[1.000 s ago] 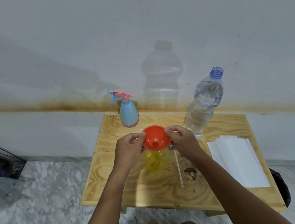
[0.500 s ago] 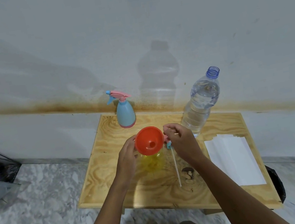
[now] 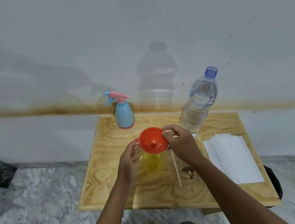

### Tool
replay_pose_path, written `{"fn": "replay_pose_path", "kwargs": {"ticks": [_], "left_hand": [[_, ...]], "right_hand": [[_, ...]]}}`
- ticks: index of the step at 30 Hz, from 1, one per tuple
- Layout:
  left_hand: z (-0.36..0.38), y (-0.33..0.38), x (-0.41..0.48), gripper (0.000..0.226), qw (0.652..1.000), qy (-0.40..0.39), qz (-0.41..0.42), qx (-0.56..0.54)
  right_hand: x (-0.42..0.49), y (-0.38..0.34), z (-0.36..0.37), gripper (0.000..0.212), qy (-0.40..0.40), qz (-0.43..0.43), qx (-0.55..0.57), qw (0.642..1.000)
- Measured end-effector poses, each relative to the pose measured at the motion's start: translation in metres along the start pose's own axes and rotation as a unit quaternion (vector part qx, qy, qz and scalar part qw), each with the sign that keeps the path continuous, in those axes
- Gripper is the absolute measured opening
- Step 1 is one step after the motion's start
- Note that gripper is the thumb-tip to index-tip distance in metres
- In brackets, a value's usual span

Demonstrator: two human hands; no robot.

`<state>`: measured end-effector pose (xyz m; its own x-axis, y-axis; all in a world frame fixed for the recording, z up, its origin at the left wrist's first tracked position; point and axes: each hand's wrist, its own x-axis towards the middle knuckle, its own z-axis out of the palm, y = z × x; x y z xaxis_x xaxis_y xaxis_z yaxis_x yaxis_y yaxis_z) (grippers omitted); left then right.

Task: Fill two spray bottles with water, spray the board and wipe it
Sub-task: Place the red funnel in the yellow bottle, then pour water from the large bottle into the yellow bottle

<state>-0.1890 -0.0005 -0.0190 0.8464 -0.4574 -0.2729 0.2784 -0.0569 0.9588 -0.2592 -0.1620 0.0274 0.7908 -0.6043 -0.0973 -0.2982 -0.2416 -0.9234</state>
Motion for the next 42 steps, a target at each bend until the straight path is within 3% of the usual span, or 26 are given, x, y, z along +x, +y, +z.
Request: {"fn": "replay_pose_path", "kwargs": {"ticks": [3, 6, 10, 13, 17, 23, 26, 32, 36, 42], "left_hand": [[-0.001, -0.016, 0.000, 0.031, 0.994, -0.040, 0.030, 0.095], [0.002, -0.034, 0.002, 0.054, 0.969, -0.048, 0.080, 0.229], [0.017, -0.032, 0.004, 0.053, 0.953, -0.002, 0.132, 0.272], [0.023, -0.034, 0.010, 0.042, 0.951, 0.034, 0.161, 0.263], [0.027, -0.031, 0.012, 0.033, 0.962, 0.029, 0.151, 0.227], [0.036, -0.036, 0.014, 0.034, 0.973, 0.053, 0.127, 0.187], [0.039, -0.039, 0.015, 0.033, 0.981, 0.076, 0.083, 0.158], [0.042, -0.042, 0.015, 0.045, 0.983, 0.088, 0.050, 0.153], [0.044, -0.040, 0.014, 0.039, 0.984, 0.088, 0.043, 0.148], [0.044, -0.036, 0.013, 0.040, 0.984, 0.093, 0.042, 0.146]], "right_hand": [[0.001, 0.001, -0.004, 0.019, 0.014, -0.004, -0.011, 1.000], [0.004, 0.006, -0.015, 0.021, 0.050, -0.006, -0.017, 0.999], [0.012, 0.009, -0.048, 0.030, 0.187, -0.007, -0.035, 0.982], [0.031, 0.015, -0.075, 0.058, 0.239, -0.008, -0.047, 0.970], [0.057, 0.023, -0.098, 0.089, 0.216, 0.007, -0.012, 0.976], [0.084, 0.034, -0.109, 0.091, 0.078, -0.047, 0.036, 0.995], [0.094, 0.043, -0.109, 0.086, 0.069, -0.065, 0.054, 0.994], [0.105, 0.048, -0.105, 0.096, 0.086, -0.119, 0.080, 0.986], [0.110, 0.045, -0.105, 0.097, 0.090, -0.151, 0.092, 0.980], [0.113, 0.038, -0.104, 0.085, 0.110, -0.176, 0.086, 0.974]]}}
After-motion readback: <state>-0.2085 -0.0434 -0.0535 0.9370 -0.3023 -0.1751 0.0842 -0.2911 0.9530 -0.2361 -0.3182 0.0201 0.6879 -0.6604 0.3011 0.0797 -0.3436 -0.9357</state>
